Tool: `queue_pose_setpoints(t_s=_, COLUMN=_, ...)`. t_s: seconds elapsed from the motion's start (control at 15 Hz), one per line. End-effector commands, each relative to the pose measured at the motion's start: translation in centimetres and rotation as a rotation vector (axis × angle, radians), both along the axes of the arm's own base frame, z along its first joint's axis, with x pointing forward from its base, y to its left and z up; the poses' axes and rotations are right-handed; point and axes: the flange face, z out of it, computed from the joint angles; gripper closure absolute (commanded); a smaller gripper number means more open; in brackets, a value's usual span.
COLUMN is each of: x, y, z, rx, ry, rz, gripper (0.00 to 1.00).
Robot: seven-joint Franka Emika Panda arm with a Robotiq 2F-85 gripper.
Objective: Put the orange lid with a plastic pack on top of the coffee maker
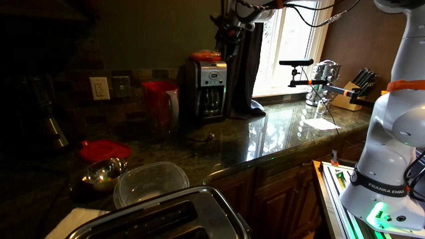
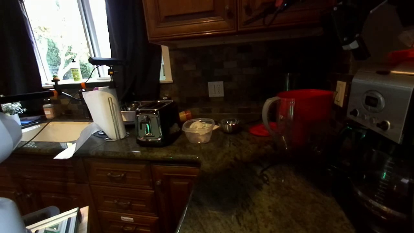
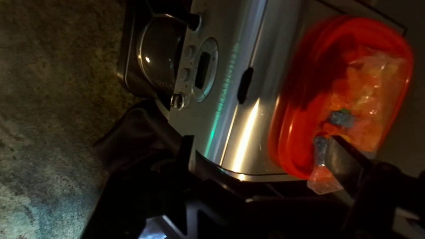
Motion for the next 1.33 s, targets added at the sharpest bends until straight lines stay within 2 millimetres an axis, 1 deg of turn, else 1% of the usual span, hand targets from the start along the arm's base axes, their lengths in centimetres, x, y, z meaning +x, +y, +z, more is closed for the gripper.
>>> queue_pose_setpoints(t_s=0.0, x=-0.3, y=0.5, z=-1.0, rx=0.029, ry=0.003, rz=0.031, gripper=0.00)
queue_pose_setpoints(t_s=0.53, x=-0.4, y=0.5, z=-1.4, rx=0.043, ry=0.026, rz=0.034, gripper=0.00)
queue_pose_setpoints(t_s=0.67, x=-0.3, y=0.5, z=-1.4, rx=0.043, ry=0.010, rz=0.029, gripper=0.00)
queue_pose_setpoints(t_s=0.87, x=-0.1, y=0.5, z=-1.5, rx=0.043, ry=-0.003, rz=0.024, gripper=0.14)
queue_pose_setpoints(t_s=0.93, x=-0.1, y=0.6, z=-1.4, rx=0.040, ry=-0.002, rz=0.024, gripper=0.11)
queue_pose_setpoints(t_s=1.07, x=-0.4, y=0.5, z=-1.3, rx=0.034, ry=0.007, rz=0.026, gripper=0.23)
queue_pose_setpoints(t_s=1.13, x=-0.6, y=0.6, z=-1.2, rx=0.030, ry=0.005, rz=0.029, gripper=0.38)
queue_pose_setpoints(t_s=1.2, x=-0.8, y=0.8, z=-1.1, rx=0.023, ry=0.009, rz=0.044, gripper=0.45)
queue_pose_setpoints(t_s=1.27, x=-1.4, y=1.4, z=-0.9, rx=0.007, ry=0.021, rz=0.106, gripper=0.55)
